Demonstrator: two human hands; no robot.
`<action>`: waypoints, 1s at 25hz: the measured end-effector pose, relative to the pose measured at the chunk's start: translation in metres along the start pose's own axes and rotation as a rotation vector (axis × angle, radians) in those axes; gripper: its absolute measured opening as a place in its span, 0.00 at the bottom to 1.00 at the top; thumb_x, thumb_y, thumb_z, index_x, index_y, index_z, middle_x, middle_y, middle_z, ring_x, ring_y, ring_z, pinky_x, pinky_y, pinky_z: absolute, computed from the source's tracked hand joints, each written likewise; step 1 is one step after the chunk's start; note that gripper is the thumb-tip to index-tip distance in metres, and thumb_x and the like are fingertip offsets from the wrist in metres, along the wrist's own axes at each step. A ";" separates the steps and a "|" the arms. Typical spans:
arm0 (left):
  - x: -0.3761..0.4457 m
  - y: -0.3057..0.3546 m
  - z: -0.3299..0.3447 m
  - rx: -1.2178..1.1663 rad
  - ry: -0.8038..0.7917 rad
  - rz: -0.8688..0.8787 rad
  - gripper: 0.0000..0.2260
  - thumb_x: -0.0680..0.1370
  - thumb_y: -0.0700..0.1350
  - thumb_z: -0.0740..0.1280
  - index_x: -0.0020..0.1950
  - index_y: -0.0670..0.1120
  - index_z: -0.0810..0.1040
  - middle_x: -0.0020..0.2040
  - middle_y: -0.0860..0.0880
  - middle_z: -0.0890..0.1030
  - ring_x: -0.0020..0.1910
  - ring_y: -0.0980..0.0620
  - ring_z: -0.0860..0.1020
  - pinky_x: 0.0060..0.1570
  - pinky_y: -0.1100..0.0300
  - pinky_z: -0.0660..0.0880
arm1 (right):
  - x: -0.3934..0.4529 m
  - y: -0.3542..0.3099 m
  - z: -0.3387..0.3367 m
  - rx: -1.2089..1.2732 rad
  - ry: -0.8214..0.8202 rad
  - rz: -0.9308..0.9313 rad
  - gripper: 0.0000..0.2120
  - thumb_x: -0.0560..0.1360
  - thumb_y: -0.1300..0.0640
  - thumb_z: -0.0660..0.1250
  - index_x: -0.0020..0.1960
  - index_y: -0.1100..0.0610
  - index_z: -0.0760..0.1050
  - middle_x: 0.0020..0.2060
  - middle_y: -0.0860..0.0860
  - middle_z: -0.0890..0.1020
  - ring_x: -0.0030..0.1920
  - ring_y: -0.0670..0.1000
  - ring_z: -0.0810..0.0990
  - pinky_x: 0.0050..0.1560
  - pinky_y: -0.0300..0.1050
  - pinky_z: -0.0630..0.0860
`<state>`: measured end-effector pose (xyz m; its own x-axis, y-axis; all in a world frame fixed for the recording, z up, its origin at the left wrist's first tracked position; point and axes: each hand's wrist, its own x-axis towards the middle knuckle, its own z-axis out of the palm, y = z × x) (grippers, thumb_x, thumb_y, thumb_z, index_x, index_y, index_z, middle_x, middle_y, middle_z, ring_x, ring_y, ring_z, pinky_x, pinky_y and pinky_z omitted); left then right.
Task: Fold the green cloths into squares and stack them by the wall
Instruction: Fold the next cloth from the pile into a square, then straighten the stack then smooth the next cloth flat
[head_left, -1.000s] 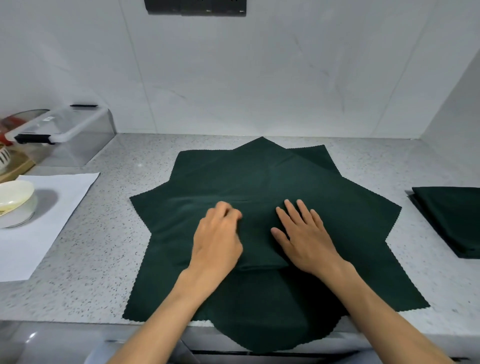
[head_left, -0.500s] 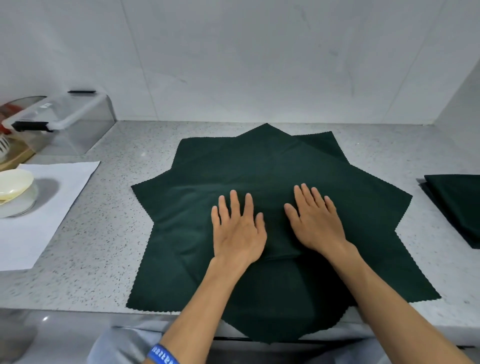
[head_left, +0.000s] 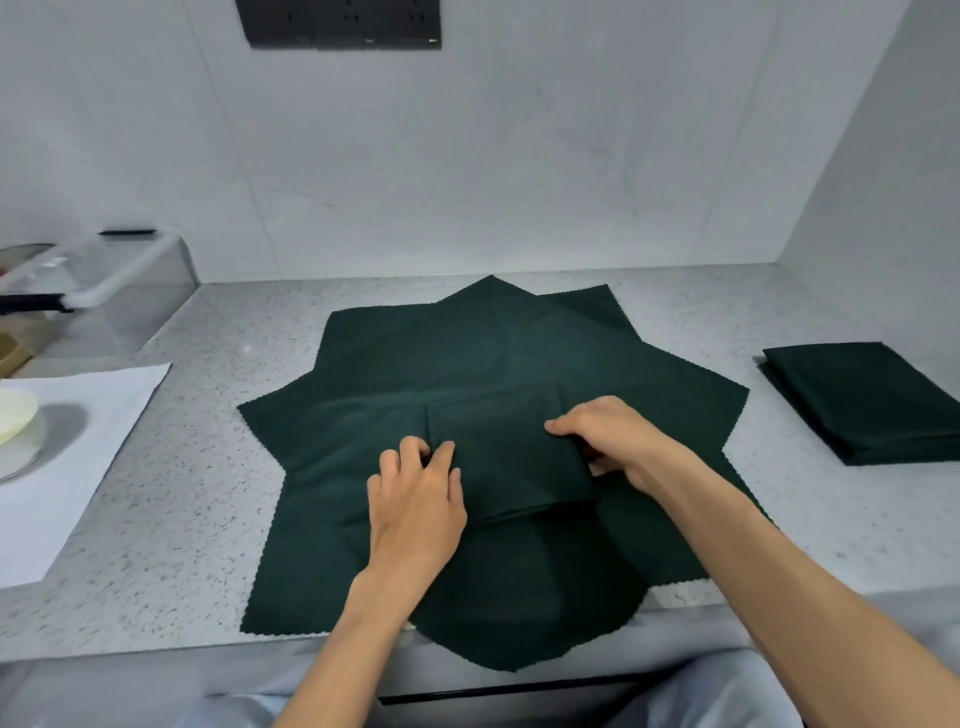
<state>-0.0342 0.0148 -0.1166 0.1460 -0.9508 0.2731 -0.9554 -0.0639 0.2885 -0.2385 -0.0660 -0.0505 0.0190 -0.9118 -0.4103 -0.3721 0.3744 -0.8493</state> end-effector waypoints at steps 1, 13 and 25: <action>-0.002 -0.002 0.004 0.003 0.032 0.029 0.15 0.78 0.47 0.66 0.63 0.47 0.80 0.54 0.46 0.76 0.48 0.44 0.73 0.43 0.50 0.72 | -0.001 0.001 0.005 0.069 -0.008 -0.002 0.13 0.73 0.55 0.72 0.53 0.62 0.81 0.45 0.53 0.86 0.46 0.55 0.84 0.36 0.43 0.77; 0.006 0.044 -0.069 -1.812 -0.435 -0.626 0.22 0.76 0.54 0.70 0.69 0.50 0.75 0.61 0.50 0.82 0.59 0.49 0.81 0.65 0.49 0.72 | -0.066 -0.043 -0.037 0.521 -0.437 -0.264 0.19 0.77 0.67 0.64 0.66 0.53 0.76 0.59 0.56 0.82 0.60 0.57 0.81 0.60 0.50 0.78; 0.021 0.230 -0.015 -1.456 -0.442 -0.329 0.35 0.72 0.31 0.73 0.72 0.58 0.68 0.52 0.50 0.85 0.52 0.55 0.83 0.58 0.55 0.78 | -0.041 0.062 -0.223 0.331 0.217 -0.144 0.19 0.73 0.71 0.68 0.62 0.58 0.78 0.45 0.55 0.85 0.41 0.50 0.84 0.41 0.40 0.82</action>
<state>-0.2472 -0.0157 -0.0303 -0.0431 -0.9817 -0.1856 0.2045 -0.1905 0.9602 -0.4698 -0.0428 -0.0124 -0.1602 -0.9599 -0.2301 -0.0607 0.2423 -0.9683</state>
